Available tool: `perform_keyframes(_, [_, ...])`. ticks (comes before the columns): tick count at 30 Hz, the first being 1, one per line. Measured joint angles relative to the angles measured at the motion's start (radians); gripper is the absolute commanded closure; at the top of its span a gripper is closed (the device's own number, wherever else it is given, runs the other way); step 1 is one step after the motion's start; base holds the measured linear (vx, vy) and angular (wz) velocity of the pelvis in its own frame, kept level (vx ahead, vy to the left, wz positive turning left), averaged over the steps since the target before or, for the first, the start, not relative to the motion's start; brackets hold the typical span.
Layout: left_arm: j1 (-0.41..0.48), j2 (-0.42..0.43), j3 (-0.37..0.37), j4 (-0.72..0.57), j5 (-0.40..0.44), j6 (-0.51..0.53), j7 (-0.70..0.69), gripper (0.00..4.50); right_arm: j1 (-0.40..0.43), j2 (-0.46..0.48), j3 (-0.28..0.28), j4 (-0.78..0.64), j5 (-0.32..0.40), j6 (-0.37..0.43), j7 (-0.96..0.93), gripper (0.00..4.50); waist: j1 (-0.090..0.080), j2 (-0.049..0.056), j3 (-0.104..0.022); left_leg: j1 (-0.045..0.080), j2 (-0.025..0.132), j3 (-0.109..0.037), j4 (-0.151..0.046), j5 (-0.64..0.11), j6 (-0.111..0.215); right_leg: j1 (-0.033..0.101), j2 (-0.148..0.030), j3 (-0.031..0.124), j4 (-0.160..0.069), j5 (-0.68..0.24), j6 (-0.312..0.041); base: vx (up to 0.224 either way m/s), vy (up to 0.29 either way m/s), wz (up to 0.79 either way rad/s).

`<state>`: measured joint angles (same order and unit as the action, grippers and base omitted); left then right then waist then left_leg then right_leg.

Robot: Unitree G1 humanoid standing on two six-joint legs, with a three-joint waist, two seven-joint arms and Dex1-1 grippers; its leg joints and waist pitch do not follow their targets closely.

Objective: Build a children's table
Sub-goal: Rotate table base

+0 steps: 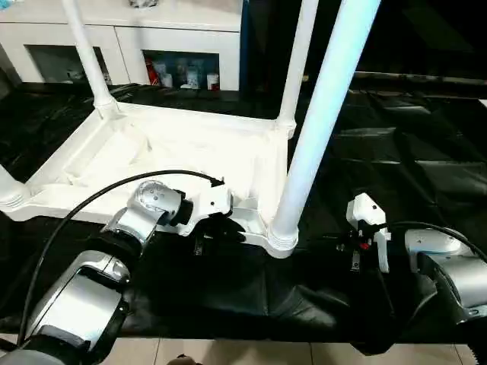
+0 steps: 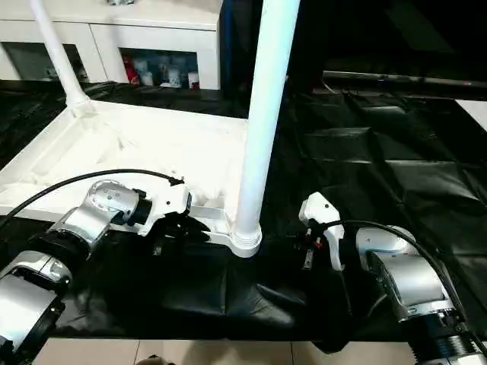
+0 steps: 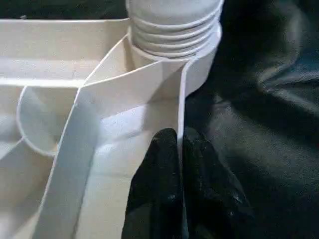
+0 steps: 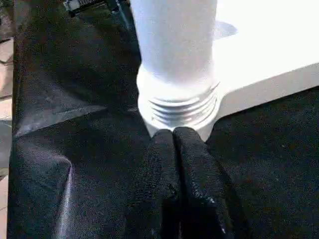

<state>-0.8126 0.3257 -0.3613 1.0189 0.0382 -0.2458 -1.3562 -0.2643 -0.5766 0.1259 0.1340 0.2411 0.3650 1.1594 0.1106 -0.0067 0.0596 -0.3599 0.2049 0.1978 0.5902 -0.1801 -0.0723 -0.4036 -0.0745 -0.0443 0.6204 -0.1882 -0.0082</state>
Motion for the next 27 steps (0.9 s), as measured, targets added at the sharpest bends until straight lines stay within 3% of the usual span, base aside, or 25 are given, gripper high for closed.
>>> perform_keyframes(7, [0.035,-0.025,0.023,-0.073,-0.022,0.155,-0.022,4.42,-0.011,0.046,-0.003,0.065,-0.021,-0.046,-0.105,4.50,-0.004,0.014,-0.007,0.001,-0.001,0.001,-0.001,0.000,0.001,0.000,-0.001,0.000,-0.001,0.000,0.000,0.000,0.000,0.00])
perform_keyframes(11, [0.067,-0.065,0.031,-0.128,-0.010,0.228,0.096,4.42,-0.032,0.050,-0.024,0.111,-0.036,-0.058,-0.137,4.50,-0.007,0.023,-0.012,0.003,-0.002,0.001,0.000,-0.001,0.002,0.003,-0.002,0.001,-0.003,0.000,0.000,0.000,0.000,0.00])
perform_keyframes(15, [0.098,-0.106,0.053,-0.188,-0.002,0.318,0.234,4.42,-0.041,0.053,-0.037,0.123,-0.043,-0.073,-0.159,4.50,-0.022,0.026,-0.016,0.003,-0.003,0.001,-0.001,-0.001,0.003,0.006,-0.003,0.001,-0.004,-0.001,0.002,0.000,0.000,0.00])
perform_keyframes(22, [0.155,-0.124,0.065,-0.302,0.036,0.369,0.371,4.42,-0.052,0.064,-0.031,0.172,-0.074,-0.141,-0.194,4.50,-0.029,0.027,-0.017,0.003,-0.003,0.001,-0.003,-0.001,0.003,0.005,-0.002,0.000,-0.004,-0.004,0.007,0.000,0.000,0.00])
perform_keyframes(24, [0.187,-0.107,0.062,-0.357,0.037,0.369,0.359,4.50,-0.053,0.094,-0.038,0.178,-0.051,-0.131,-0.192,4.15,-0.033,0.025,-0.017,0.002,-0.003,0.001,-0.005,-0.001,0.003,0.004,-0.002,0.000,-0.005,-0.005,0.009,0.000,0.000,0.00])
perform_keyframes(27, [0.215,-0.082,0.060,-0.400,0.035,0.343,0.336,4.50,-0.053,0.134,-0.057,0.188,-0.018,-0.126,-0.194,4.09,-0.038,0.025,-0.017,0.000,-0.003,0.001,-0.007,-0.001,0.003,0.001,-0.002,0.000,-0.005,-0.005,0.009,0.000,0.000,0.00])
